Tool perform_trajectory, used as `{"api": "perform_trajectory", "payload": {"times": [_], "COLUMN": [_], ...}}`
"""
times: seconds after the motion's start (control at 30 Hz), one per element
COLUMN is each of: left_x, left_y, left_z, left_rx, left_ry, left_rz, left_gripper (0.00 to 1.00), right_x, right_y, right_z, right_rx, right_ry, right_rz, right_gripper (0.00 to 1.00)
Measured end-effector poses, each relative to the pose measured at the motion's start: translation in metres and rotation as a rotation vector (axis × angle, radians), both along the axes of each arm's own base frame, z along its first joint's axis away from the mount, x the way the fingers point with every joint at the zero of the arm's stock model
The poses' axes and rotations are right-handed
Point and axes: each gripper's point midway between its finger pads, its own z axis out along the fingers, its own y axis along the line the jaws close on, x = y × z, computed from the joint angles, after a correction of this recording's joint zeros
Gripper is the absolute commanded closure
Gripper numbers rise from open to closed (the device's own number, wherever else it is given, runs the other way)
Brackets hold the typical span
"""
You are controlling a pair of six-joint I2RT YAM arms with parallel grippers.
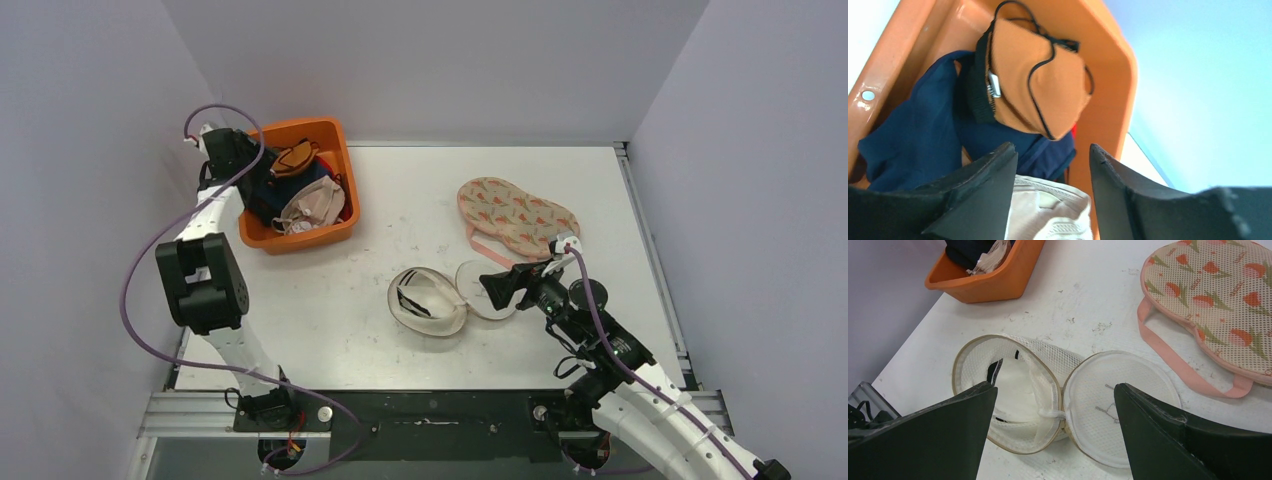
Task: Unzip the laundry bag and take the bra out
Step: Place the bra in the bin.
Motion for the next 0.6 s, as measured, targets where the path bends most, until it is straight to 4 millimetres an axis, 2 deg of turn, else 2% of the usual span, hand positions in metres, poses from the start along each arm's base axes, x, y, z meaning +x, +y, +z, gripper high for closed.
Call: {"api": "perform_trajectory", "payload": {"times": [0.13, 0.23, 0.37, 0.47, 0.6], "left_x": [-0.002, 0.009, 0.035, 0.052, 0.055], "left_y": [-0.001, -0.003, -0.006, -0.012, -0.03], "left_z": [0.043, 0.05, 0.029, 0.0, -0.038], "left_rx": [0.014, 0.002, -0.034, -0.056, -0.08], "left_ry": [-0.103, -0.136, -0.117, -0.079, -0.007], "left_rz": [0.006, 0.0, -0.006, -0.019, -0.045], "left_gripper": [0.73, 0.8, 0.88, 0.91, 0.92], "right_x": [0.0, 0.0, 0.001, 0.001, 0.002], "right_y": [0.0, 0.0, -0.001, -0.002, -0.002], "right_z": [0.001, 0.0, 0.001, 0.001, 0.0], "right_rx": [0.001, 0.001, 0.001, 0.0, -0.003], "right_ry": [-0.002, -0.002, -0.003, -0.004, -0.004], "right_rz": [0.0, 0.0, -0.006, -0.014, -0.018], "right_gripper": [0.09, 0.09, 0.09, 0.09, 0.09]}}
